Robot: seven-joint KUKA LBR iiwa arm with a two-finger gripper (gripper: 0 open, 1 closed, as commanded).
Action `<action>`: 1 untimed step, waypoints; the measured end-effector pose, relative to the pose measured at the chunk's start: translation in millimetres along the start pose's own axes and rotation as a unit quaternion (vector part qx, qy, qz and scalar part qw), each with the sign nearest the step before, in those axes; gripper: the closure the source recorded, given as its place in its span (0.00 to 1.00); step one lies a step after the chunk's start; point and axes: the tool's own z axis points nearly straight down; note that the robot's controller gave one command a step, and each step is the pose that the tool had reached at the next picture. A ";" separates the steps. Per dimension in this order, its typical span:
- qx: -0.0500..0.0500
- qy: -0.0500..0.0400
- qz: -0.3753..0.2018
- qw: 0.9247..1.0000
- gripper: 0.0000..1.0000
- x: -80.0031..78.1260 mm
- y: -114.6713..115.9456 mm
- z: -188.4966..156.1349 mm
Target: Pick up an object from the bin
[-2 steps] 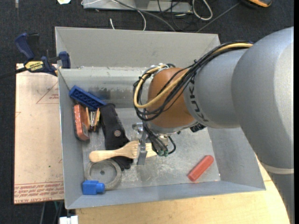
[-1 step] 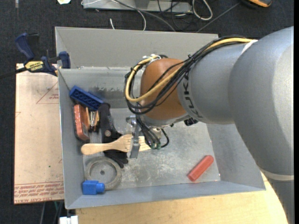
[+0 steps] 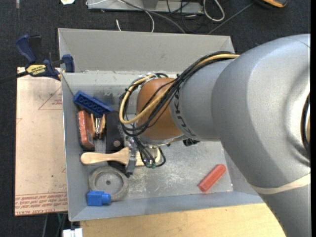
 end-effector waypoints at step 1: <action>-0.001 0.000 -0.192 0.981 1.00 -46.6 29.0 4.4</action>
Offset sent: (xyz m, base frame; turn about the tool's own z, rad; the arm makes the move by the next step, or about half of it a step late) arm 0.0000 0.0000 0.0000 0.0000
